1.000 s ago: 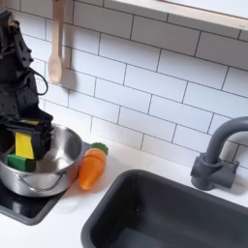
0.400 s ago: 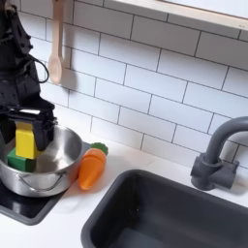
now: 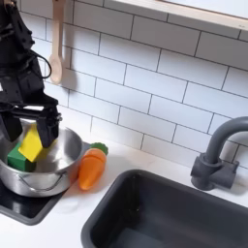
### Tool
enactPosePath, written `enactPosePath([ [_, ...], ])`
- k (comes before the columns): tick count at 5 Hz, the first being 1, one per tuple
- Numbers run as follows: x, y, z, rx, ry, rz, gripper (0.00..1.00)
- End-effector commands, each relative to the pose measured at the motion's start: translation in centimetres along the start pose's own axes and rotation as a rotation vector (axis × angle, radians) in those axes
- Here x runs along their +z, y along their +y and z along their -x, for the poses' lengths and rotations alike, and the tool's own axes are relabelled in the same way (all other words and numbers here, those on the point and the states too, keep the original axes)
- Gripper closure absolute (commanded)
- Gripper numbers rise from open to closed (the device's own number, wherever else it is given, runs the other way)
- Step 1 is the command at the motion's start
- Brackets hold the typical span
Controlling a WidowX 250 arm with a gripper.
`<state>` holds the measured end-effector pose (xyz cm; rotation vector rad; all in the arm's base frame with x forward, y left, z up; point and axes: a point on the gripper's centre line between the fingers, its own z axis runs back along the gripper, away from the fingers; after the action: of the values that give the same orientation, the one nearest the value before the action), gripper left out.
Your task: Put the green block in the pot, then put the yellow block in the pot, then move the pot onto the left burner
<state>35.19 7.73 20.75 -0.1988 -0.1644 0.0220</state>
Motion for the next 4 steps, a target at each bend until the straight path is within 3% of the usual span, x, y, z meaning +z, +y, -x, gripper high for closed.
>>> enactPosePath([
  [1,0.0,-0.9,0.1,-0.016,-0.003,0.026,0.0],
  [2,0.3,0.9,-0.1,0.03,-0.014,-0.016,0.0],
  [3,-0.4,1.7,-0.4,0.062,0.007,-0.025,0.0],
  [4,0.0,3.8,-0.7,0.124,0.004,-0.052,0.0],
])
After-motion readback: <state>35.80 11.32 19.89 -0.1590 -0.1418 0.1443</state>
